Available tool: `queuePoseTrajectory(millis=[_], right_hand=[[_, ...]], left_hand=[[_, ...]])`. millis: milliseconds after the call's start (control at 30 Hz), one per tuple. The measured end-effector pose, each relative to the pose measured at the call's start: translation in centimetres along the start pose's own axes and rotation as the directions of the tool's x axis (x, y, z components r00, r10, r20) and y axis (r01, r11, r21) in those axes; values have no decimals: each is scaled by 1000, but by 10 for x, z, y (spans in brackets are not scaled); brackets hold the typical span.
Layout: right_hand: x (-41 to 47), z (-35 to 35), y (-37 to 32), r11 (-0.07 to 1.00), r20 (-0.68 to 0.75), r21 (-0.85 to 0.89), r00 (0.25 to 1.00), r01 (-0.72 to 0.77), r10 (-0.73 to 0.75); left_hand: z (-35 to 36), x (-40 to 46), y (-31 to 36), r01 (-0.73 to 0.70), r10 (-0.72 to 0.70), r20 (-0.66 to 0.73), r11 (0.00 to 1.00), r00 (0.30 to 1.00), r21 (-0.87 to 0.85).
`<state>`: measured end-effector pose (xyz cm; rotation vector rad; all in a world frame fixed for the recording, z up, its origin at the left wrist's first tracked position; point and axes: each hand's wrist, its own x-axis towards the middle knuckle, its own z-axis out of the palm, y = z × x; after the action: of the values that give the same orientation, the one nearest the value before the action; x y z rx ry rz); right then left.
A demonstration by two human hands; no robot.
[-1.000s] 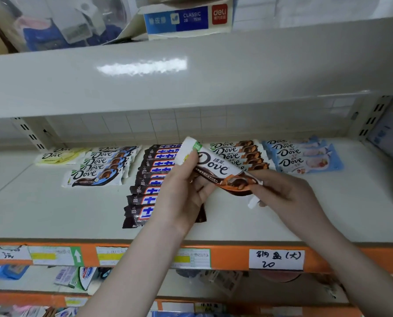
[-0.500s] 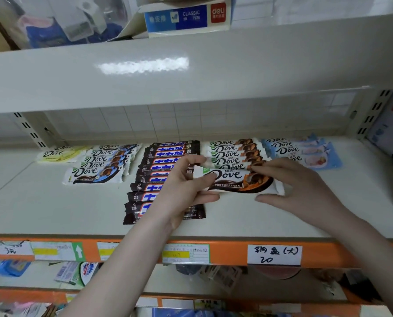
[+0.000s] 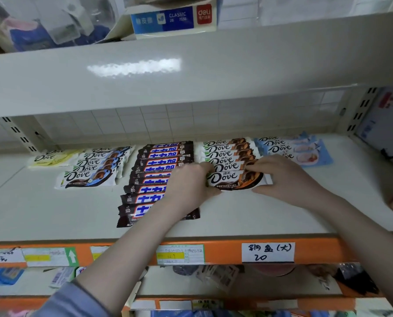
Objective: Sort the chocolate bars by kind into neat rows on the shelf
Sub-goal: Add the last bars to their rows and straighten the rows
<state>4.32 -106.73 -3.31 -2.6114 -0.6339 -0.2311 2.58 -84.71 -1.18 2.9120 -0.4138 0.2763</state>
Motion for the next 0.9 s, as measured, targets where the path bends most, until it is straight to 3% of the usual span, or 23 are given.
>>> queuePoseTrajectory(millis=[100,567,900], right_hand=[[5,0,3,1000,2,-28,1000,8,-8],[3,5,5,986,-37,-159,998,39,-45],[-1,3,3,954,-24,-289,995,82,-93]], left_hand=[[5,6,-3,-13,15,-21,997,1000,78],[16,7,-4,-51,58,-54,990,997,128],[15,3,2,-47,52,-59,996,997,77]])
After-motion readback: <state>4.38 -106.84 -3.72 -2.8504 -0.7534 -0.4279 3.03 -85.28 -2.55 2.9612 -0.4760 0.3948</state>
